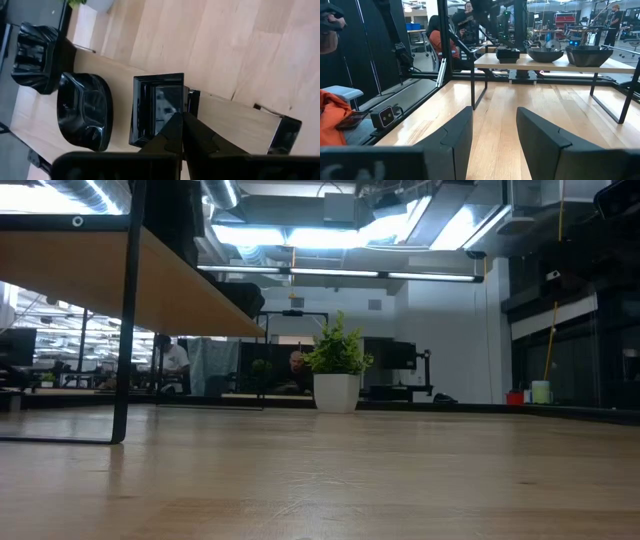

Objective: Pick & Place Mini shaped plates
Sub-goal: Stack the black square plate on top of the black square plate on the shelf

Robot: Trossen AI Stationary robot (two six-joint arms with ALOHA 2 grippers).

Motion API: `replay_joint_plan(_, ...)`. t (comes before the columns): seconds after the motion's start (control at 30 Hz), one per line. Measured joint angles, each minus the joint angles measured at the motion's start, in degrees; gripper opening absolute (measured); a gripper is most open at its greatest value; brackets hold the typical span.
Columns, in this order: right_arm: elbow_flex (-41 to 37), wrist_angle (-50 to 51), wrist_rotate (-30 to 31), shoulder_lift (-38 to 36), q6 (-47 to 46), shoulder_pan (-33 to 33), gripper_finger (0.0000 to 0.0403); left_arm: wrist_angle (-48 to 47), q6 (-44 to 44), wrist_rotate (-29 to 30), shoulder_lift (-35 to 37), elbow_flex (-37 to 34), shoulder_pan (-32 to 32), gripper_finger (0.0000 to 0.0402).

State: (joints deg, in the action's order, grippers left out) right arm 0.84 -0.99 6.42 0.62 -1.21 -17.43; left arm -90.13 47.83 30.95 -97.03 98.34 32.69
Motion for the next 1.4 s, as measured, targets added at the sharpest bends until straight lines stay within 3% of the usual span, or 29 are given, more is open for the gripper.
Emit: replay_joint_plan(1.4,0.0,0.02,0.0,0.0,0.0,0.0,0.0152,0.11,-4.7,-5.7,0.0,-0.27,-2.71,0.0009)
